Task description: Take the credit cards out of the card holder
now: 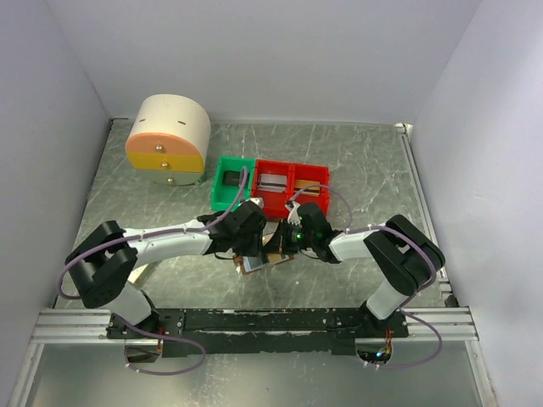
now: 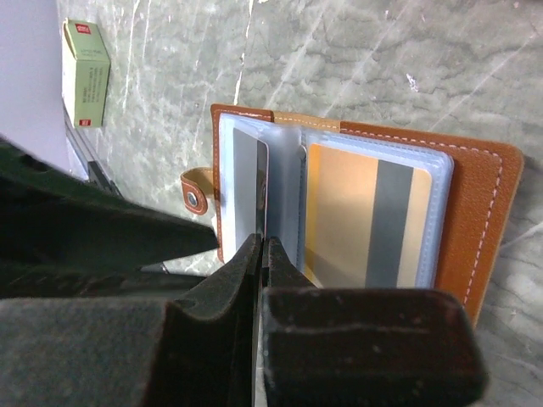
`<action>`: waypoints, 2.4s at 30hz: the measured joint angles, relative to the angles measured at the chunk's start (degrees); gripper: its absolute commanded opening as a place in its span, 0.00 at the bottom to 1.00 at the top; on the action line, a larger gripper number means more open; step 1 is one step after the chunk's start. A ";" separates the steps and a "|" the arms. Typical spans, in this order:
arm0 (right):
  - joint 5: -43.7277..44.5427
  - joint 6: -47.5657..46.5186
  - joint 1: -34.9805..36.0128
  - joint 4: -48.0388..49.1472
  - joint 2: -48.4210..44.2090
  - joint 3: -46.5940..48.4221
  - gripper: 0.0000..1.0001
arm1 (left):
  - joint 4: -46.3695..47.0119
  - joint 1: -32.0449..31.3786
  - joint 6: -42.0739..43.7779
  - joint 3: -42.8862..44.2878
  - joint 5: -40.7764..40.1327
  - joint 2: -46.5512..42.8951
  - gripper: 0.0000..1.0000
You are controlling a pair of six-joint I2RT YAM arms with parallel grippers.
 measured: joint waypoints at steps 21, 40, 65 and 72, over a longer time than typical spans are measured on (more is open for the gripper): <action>-0.79 1.57 -0.70 3.34 0.31 -1.66 0.13 | 0.59 0.00 -1.51 -4.44 -2.23 2.12 0.29; -2.58 3.21 -0.85 6.10 2.32 -1.66 0.00 | 0.50 0.00 -1.55 -4.46 -2.58 1.90 0.36; 8.61 -4.52 -1.55 -3.67 -27.32 -9.33 0.00 | -1.20 0.96 -1.03 -12.11 -6.71 -29.75 1.00; 3.87 -1.73 -1.57 5.99 -30.67 -11.45 0.00 | 4.57 10.99 0.90 -20.15 2.54 -39.45 0.96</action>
